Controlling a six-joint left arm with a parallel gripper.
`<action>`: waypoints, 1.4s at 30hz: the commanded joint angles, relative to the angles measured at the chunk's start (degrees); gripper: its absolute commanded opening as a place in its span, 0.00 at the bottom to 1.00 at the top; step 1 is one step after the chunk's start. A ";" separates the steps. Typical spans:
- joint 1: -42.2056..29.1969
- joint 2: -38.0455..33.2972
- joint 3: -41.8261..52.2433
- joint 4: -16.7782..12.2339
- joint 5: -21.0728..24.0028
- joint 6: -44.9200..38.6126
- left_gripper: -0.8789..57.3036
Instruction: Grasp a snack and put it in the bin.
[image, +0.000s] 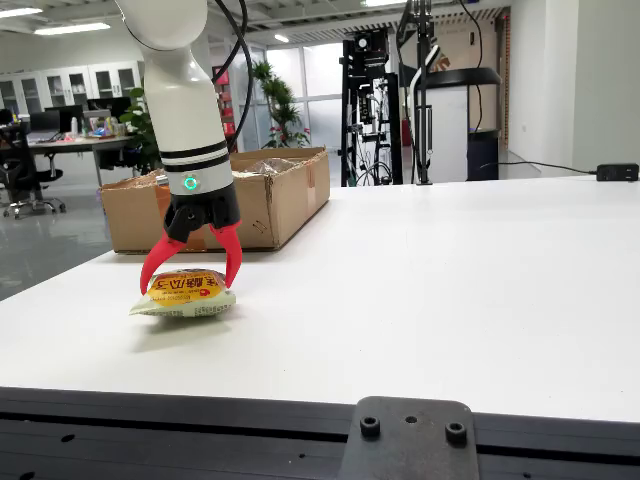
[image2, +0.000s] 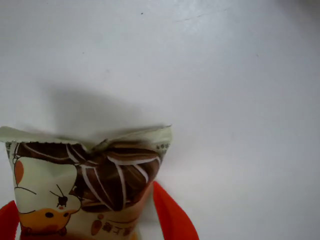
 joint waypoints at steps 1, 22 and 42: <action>0.44 0.39 -0.02 -0.05 -0.51 0.03 0.87; -2.64 0.86 -0.07 -0.03 -1.95 -3.89 0.60; -6.80 -3.36 -0.26 0.27 2.99 -7.94 0.26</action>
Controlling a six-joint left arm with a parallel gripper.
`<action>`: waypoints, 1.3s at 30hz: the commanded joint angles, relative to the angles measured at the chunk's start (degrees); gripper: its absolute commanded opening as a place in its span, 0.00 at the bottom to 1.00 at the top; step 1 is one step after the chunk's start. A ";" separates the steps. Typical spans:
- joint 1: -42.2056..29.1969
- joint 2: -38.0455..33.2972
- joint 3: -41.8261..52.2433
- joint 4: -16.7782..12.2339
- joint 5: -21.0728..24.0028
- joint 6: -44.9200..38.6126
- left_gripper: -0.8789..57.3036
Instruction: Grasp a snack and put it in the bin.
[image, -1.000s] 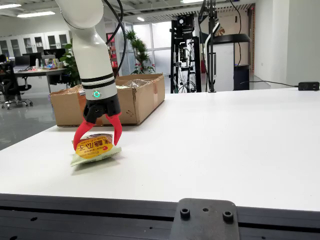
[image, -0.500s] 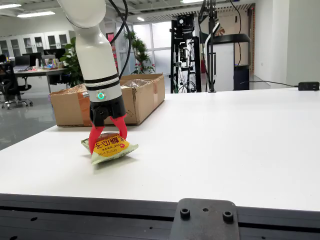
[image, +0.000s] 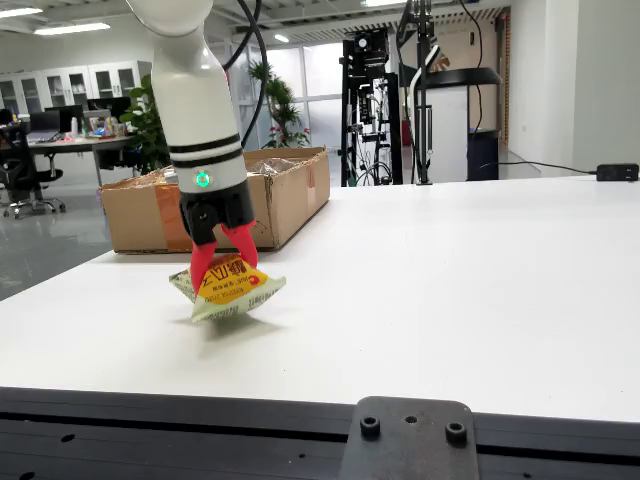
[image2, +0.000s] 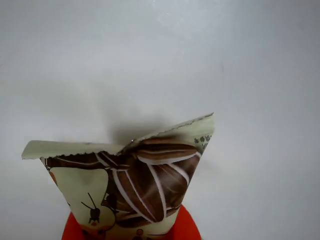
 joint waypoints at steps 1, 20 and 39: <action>-0.13 -2.00 -0.02 0.03 1.49 -0.58 0.26; 3.00 -20.57 -0.16 0.43 6.77 -5.59 0.25; 11.17 -25.14 -0.83 2.24 1.80 -12.50 0.25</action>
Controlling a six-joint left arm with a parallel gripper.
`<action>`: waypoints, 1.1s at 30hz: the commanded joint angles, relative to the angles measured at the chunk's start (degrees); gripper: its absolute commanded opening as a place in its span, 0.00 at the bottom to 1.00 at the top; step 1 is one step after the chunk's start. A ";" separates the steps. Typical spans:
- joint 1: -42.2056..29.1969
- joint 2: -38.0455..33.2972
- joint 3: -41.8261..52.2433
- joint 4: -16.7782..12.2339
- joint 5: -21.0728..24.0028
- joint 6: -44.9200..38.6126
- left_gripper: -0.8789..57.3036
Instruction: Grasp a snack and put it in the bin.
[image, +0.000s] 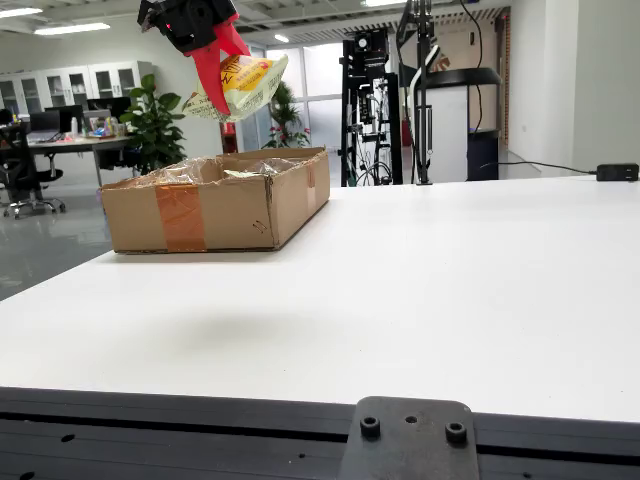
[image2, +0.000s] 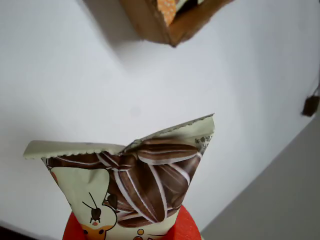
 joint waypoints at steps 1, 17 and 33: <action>2.66 -0.12 -0.25 0.80 -2.01 -1.38 0.25; 12.57 6.81 -13.20 3.44 -4.77 -2.43 0.22; 21.76 14.47 -28.05 4.82 -2.71 -6.27 0.31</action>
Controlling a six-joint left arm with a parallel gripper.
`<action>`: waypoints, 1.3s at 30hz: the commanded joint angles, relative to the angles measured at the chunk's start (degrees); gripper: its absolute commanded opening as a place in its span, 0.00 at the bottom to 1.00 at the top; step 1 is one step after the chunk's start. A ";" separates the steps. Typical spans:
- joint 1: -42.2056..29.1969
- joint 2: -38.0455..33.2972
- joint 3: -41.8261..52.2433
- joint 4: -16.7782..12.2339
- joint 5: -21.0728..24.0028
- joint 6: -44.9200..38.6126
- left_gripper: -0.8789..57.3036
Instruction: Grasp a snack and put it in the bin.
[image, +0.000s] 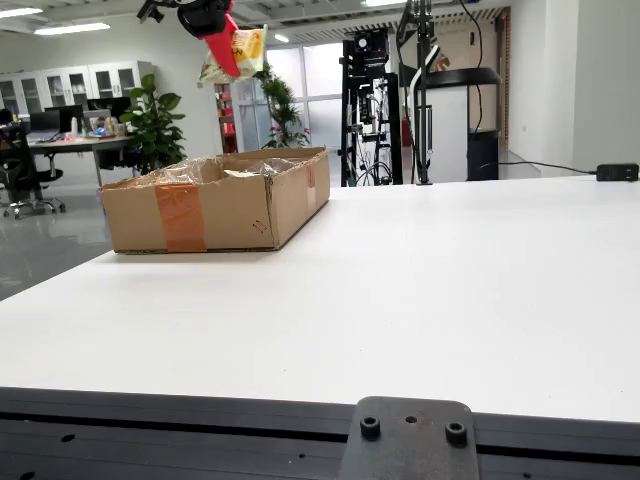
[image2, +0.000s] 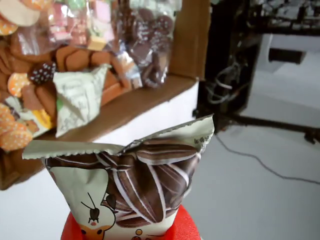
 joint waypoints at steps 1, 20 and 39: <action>1.96 0.48 -1.53 0.49 -0.05 -1.04 0.35; 2.37 5.51 -10.03 0.86 3.40 0.22 0.84; -2.53 -6.27 5.84 3.55 9.96 -4.85 0.39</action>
